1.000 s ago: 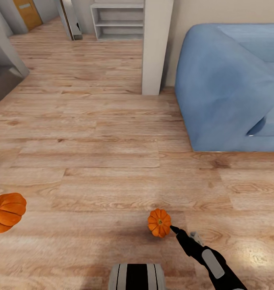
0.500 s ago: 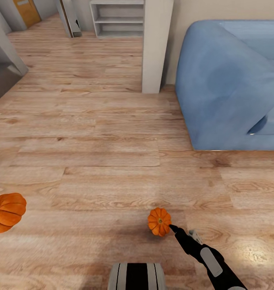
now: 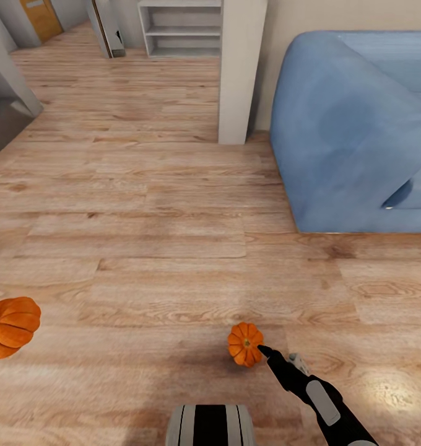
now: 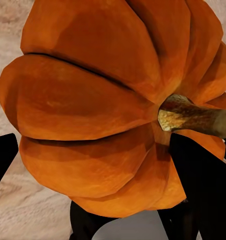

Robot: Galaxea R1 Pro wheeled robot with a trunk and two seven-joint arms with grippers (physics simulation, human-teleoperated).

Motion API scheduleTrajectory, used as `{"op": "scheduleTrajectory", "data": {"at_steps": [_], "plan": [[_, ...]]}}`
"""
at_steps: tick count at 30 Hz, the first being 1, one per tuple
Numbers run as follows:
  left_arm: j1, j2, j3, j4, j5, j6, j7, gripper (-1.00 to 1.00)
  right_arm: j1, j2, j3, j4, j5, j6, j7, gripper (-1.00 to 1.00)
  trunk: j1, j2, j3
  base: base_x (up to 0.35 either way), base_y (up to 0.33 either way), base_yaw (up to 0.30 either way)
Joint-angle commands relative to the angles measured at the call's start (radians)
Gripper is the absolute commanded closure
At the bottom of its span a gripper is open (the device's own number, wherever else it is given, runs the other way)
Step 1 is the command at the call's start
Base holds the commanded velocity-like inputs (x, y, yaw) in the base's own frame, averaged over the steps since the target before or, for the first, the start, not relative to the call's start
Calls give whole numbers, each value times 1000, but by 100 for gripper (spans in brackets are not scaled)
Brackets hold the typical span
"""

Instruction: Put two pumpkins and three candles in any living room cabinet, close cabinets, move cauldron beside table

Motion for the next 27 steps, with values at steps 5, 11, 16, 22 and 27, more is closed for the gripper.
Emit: {"op": "scheduleTrajectory", "data": {"at_steps": [5, 11, 16, 22, 27], "plan": [[0, 0, 1, 0, -1, -3, 0, 100, 0, 1, 0, 0, 0, 0, -1, -100, 0, 0, 0, 40, 1, 0], [0, 0, 1, 0, -1, -4, 0, 100, 0, 1, 0, 0, 0, 0, -1, -100, 0, 0, 0, 102, 26, 0], [0, 0, 1, 0, -1, -4, 0, 100, 0, 2, 0, 0, 0, 0, -1, -100, 0, 0, 0, 10, 20, 0], [0, -1, 0, 0, -2, -4, 0, 100, 0, 2, 0, 0, 0, 0, -1, -100, 0, 0, 0, 21, 44, 0], [0, 0, 2, 0, 0, -4, 0, 100, 0, 2, 0, 0, 0, 0, -1, -100, 1, 0, -8, 3, 4, 0]]}}
